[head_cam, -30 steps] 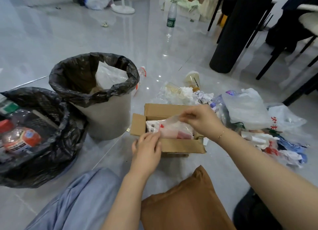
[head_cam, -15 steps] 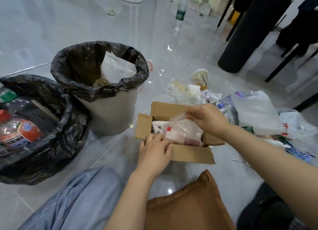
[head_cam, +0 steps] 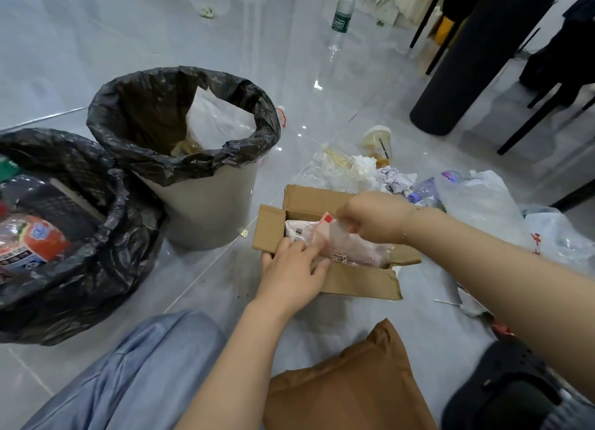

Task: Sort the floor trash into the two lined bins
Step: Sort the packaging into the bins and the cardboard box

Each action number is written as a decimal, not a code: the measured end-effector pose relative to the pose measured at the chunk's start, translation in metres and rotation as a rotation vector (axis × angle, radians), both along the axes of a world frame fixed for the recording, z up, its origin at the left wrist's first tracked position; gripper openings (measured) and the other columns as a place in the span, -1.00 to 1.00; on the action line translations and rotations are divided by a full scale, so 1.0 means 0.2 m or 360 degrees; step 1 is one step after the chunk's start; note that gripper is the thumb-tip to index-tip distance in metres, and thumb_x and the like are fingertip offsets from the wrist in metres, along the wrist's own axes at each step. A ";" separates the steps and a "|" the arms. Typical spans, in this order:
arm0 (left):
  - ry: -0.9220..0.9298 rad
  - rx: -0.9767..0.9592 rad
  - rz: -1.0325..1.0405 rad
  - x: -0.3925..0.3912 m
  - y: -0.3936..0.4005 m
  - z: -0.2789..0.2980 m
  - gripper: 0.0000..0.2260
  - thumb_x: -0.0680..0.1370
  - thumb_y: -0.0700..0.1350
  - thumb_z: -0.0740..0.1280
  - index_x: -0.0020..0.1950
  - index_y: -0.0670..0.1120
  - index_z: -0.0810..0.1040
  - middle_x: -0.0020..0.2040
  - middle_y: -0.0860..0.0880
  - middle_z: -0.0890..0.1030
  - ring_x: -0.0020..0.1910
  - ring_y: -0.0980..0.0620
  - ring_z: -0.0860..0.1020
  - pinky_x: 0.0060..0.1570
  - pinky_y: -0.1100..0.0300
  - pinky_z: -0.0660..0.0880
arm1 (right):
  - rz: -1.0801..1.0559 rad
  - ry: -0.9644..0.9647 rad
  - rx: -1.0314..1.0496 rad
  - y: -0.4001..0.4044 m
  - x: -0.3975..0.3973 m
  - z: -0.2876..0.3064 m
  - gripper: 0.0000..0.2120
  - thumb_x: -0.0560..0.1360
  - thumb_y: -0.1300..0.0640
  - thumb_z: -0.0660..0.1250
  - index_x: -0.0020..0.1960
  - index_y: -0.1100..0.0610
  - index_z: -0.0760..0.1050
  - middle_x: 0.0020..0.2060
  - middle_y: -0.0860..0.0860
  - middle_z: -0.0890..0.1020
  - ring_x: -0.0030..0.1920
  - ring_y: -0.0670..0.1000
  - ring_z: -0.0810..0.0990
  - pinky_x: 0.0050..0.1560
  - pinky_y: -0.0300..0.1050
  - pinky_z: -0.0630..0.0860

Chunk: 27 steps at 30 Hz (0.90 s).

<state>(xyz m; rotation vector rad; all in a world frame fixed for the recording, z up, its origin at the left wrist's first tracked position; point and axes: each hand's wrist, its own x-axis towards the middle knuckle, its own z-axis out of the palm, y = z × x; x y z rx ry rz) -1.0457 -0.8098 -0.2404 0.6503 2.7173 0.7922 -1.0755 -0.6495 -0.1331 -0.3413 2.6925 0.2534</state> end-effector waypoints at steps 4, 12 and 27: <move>-0.0035 0.0137 0.0032 0.00 -0.01 -0.01 -0.64 0.60 0.16 0.13 0.38 0.16 0.40 0.17 0.12 0.47 0.31 0.05 0.26 0.10 0.04 0.18 | 0.0065 0.0179 0.0196 -0.02 -0.02 -0.03 -0.79 0.45 0.35 0.16 -0.09 0.05 0.38 -0.33 -0.07 0.36 -0.21 0.06 0.43 -0.44 -0.18 0.19; -0.0207 0.0430 0.0124 0.00 -0.02 0.00 -0.33 0.55 0.16 0.26 0.55 0.19 -0.03 0.16 0.11 0.46 0.37 0.08 0.26 0.27 0.01 0.25 | 0.0206 0.0265 -0.0192 0.01 0.08 -0.24 -0.83 0.49 0.03 0.28 -0.02 0.08 0.57 -0.12 0.05 0.56 -0.15 0.10 0.55 -0.24 -0.07 0.43; 0.0054 0.0228 0.0323 0.00 0.04 -0.03 -0.77 0.60 0.10 0.14 0.15 0.11 0.52 0.02 0.13 0.57 0.21 0.09 0.38 0.03 0.06 0.28 | -0.0785 -0.0258 -0.1055 0.13 0.14 -0.21 -0.61 0.42 0.15 0.46 0.21 0.05 0.44 -0.01 -0.04 0.57 -0.24 -0.14 0.53 -0.42 -0.39 0.45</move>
